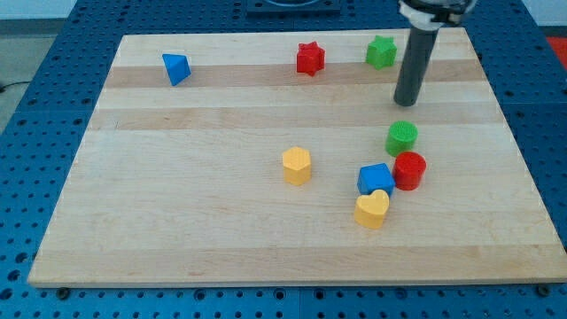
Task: Move the green circle and red circle towards the right
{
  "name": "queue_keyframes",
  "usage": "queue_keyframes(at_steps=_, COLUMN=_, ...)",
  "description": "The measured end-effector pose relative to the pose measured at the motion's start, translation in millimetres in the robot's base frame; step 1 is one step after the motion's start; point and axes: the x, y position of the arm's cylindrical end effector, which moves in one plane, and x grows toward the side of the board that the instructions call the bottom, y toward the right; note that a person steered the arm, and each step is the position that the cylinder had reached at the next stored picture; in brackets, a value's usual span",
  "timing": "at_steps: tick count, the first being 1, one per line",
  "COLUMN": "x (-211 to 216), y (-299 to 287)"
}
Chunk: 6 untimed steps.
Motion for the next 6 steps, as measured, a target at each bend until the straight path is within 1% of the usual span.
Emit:
queue_keyframes(at_steps=1, x=40.9, y=-34.8)
queue_keyframes(at_steps=2, x=66.6, y=-59.3)
queue_keyframes(at_steps=4, x=69.0, y=-35.3)
queue_keyframes(at_steps=5, x=111.6, y=-49.7)
queue_keyframes(at_steps=6, x=118.1, y=-56.9)
